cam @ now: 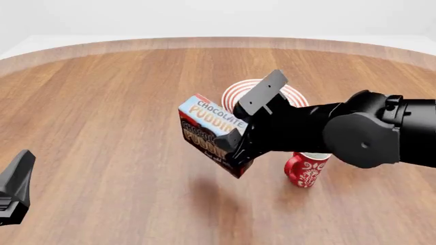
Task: Put the chocolate pudding to the right of the plate.
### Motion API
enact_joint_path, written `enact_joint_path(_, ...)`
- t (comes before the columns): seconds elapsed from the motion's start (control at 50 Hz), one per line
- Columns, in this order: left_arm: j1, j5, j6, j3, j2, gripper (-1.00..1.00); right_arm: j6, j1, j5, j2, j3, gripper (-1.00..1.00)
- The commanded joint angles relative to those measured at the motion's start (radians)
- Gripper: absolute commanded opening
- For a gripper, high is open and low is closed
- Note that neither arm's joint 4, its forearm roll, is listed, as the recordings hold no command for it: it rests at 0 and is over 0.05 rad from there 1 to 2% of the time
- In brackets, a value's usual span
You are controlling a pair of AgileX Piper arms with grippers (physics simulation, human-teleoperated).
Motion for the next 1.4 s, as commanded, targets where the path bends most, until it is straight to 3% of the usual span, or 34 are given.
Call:
enact_joint_path(0.02, 0.0, 0.0, 0.0, 0.0, 0.0, 1.0, -0.047, -0.038, 0.086, -0.042, -0.15, -1.0)
enact_joint_path(0.14, 0.0, 0.0, 0.0, 0.0, 0.0, 1.0, -0.092, -0.072, 0.128, -0.054, -0.271, -1.0)
enact_joint_path(0.32, 0.0, 0.0, 0.0, 0.0, 0.0, 1.0, -0.116, -0.129, 0.175, -0.096, -0.389, -1.0)
enact_joint_path(0.44, 0.0, 0.0, 0.0, 0.0, 0.0, 1.0, -0.119, -0.151, 0.181, -0.092, -0.419, -1.0)
enact_joint_path(0.72, 0.0, 0.0, -0.001, 0.0, 0.0, 1.0, -0.132, -0.229, 0.195, 0.014, -0.607, -1.0)
enact_joint_path(1.04, 0.0, -0.001, 0.0, 0.001, 0.0, 1.0, -0.098, -0.404, 0.313, 0.304, -1.049, -1.0)
enact_joint_path(1.16, 0.0, 0.0, 0.0, 0.001, 0.0, 1.0, -0.096, -0.452, 0.331, 0.396, -1.144, -1.0)
enact_joint_path(1.2, 0.0, 0.0, 0.0, 0.001, 0.0, 1.0, -0.056, -0.472, 0.354, 0.432, -1.199, -1.0)
enact_joint_path(1.22, 0.0, 0.0, 0.0, 0.001, 0.0, 1.0, -0.079, -0.483, 0.36, 0.45, -1.217, -1.0)
enact_joint_path(1.36, 0.0, 0.0, 0.0, 0.001, -0.001, 1.0, -0.069, -0.588, 0.481, 0.622, -1.491, -1.0)
enact_joint_path(1.4, 0.0, 0.001, 0.0, 0.001, -0.001, 1.0, -0.074, -0.591, 0.489, 0.633, -1.509, -1.0)
